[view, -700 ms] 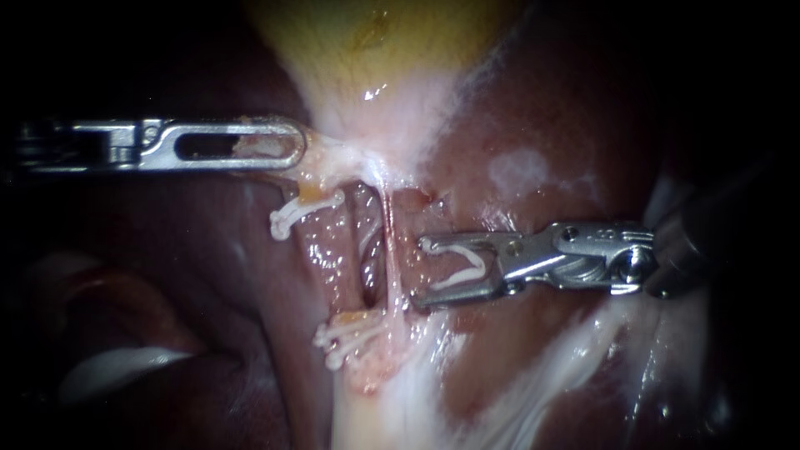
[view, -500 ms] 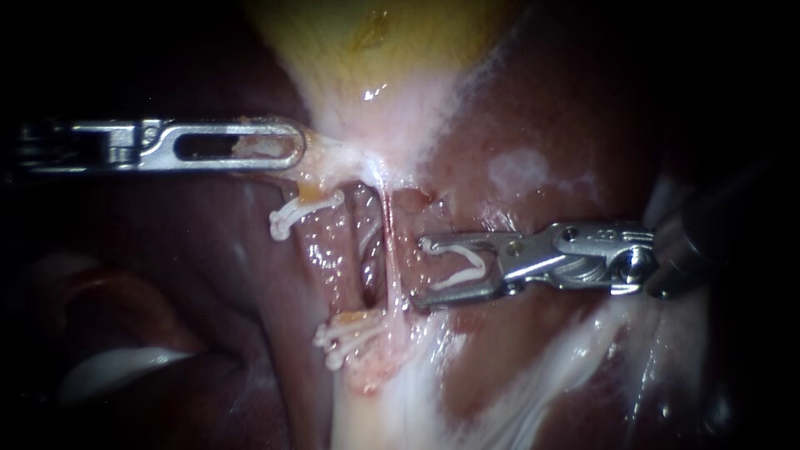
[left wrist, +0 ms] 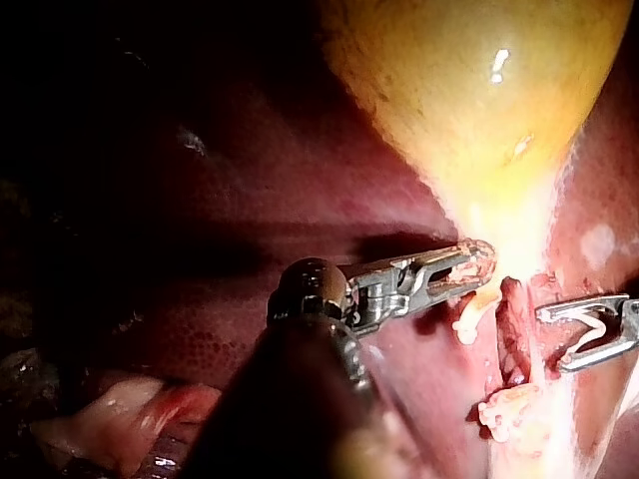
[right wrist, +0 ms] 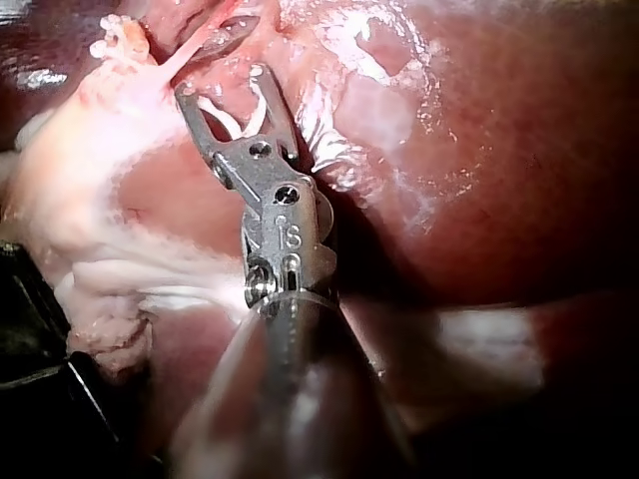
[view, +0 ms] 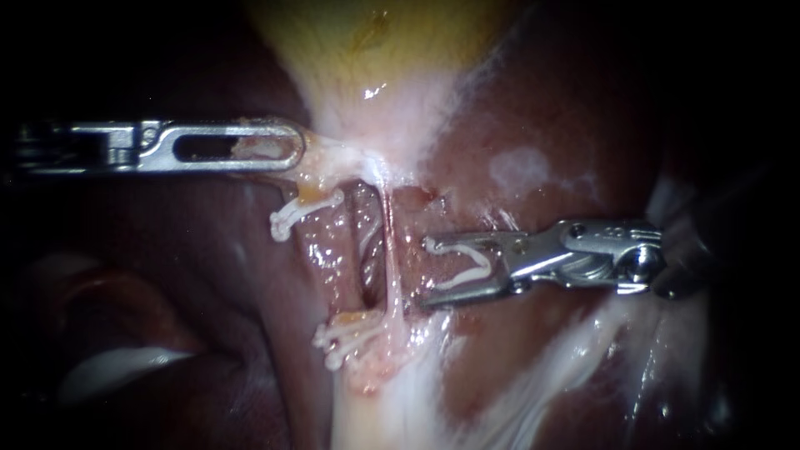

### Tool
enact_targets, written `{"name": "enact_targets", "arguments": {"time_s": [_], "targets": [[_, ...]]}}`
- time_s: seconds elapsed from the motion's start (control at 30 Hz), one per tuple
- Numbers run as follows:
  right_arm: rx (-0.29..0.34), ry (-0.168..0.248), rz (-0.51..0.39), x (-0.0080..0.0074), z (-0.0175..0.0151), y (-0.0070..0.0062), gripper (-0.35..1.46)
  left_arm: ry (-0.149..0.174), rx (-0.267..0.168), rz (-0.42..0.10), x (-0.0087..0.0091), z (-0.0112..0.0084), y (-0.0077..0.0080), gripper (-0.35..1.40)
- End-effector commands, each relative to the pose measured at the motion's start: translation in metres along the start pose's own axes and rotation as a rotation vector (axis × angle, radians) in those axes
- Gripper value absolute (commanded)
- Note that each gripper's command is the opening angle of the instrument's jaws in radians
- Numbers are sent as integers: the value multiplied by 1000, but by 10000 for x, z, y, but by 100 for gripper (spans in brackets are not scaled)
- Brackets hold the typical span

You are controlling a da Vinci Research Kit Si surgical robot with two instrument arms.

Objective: Clipping first clip right tube

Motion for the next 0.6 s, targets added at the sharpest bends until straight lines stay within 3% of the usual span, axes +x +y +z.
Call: {"name": "enact_targets", "arguments": {"time_s": [0.03,0.27,0.6], "targets": [[4,5,7,3,-1,-2,45,0,0,0,0,0,0,-35],[25,42,56,17,-4,-12,45,0,0,0,0,0,0,-35],[23,47,79,18,5,-10,45,-1,-2,-1,1,0,-3,-35]]}}
